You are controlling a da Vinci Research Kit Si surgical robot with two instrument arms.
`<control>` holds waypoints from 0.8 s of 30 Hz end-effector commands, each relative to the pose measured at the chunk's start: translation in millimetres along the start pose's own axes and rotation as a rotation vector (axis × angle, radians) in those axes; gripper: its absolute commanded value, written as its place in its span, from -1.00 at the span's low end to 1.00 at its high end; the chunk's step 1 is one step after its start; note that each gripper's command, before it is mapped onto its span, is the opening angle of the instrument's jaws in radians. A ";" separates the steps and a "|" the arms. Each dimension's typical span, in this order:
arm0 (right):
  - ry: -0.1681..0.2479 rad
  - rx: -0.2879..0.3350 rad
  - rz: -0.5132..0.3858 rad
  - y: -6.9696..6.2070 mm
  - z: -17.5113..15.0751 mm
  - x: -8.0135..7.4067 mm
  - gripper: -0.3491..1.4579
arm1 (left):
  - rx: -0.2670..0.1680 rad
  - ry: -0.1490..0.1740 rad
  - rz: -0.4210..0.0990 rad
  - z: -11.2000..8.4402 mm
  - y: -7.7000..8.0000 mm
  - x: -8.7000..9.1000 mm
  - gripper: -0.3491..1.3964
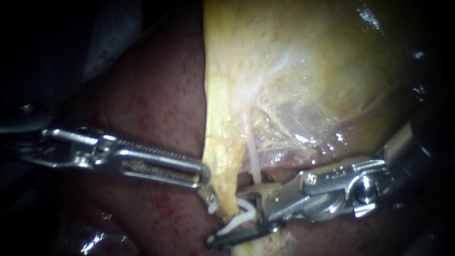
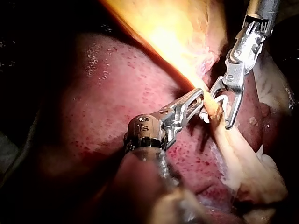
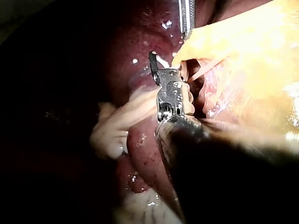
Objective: Clipping first clip left tube
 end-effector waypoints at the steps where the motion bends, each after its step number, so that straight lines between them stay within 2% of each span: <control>1: -0.002 0.004 -0.002 0.0 0.0 0.0 -0.18 | 0.000 0.000 0.000 0.0 0.0 0.0 -1.00; 10: -0.004 0.005 0.003 0.1 0.1 0.0 -0.30 | -0.001 0.000 0.000 0.1 0.0 0.1 -1.00; 14: -0.004 0.005 0.014 0.5 -0.2 -0.3 -0.61 | -0.001 0.000 0.000 0.1 0.0 0.1 -1.00; 19: -0.005 0.007 0.018 1.5 -0.7 -0.8 -0.97 | -0.001 0.000 0.000 0.2 0.0 0.1 -1.00; 24: -0.005 0.009 0.034 2.3 -1.4 -1.3 -1.00 | -0.001 0.000 0.000 0.2 0.0 0.1 -1.00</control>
